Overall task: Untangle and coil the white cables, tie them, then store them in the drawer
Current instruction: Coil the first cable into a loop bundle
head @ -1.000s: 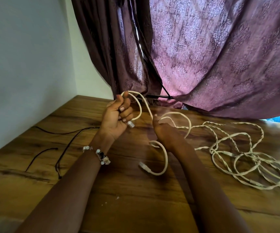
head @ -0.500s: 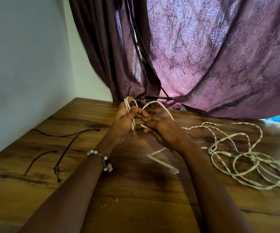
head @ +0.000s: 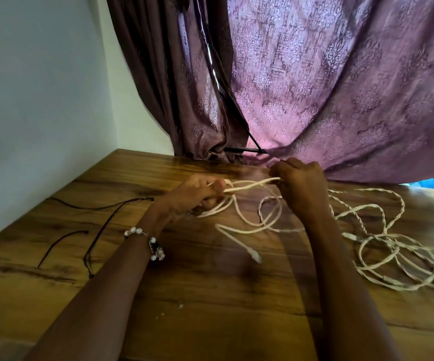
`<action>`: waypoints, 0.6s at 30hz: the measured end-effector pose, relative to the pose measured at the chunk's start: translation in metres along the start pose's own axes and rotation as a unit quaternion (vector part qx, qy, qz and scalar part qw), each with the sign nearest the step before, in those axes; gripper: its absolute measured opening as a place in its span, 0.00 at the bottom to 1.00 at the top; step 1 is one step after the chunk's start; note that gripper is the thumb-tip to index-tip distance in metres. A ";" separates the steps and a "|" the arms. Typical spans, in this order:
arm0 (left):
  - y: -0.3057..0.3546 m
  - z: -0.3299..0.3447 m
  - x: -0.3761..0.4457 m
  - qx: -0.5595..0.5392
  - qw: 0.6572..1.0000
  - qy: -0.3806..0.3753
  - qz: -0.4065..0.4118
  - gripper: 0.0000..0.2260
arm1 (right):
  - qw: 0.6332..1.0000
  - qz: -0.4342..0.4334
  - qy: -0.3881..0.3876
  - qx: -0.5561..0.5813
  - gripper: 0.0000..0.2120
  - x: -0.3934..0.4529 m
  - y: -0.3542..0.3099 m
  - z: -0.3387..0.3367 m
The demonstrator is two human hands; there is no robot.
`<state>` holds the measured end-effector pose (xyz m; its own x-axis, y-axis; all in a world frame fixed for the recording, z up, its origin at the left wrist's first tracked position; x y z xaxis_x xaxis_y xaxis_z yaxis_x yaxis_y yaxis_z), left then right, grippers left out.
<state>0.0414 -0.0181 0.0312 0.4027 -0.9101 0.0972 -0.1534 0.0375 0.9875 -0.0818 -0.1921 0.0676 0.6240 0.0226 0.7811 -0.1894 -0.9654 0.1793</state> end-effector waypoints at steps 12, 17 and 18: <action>-0.008 -0.014 0.012 -0.266 0.963 0.046 -0.022 0.19 | 0.844 0.286 -0.022 0.453 0.15 -0.004 0.001 0.005; -0.004 -0.025 0.009 -0.431 0.902 -0.012 0.033 0.20 | 0.966 0.112 -0.086 0.215 0.15 -0.006 -0.005 0.021; -0.002 -0.028 0.008 -0.454 0.889 -0.020 0.056 0.19 | 0.979 0.081 -0.127 0.139 0.22 -0.009 -0.006 0.029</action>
<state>0.0700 -0.0139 0.0337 0.3954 -0.8933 0.2139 0.6085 0.4292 0.6675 -0.0645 -0.1934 0.0423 0.7776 -0.1674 0.6060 -0.1101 -0.9853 -0.1309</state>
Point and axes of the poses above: each hand's wrist, its own x-axis towards the middle knuckle, its own z-axis out of the palm, y = z × x, the point moved 3 cm from there along x, towards the middle knuckle, and after that the axes turned 5 degrees about -z, right-handed, at the moved point
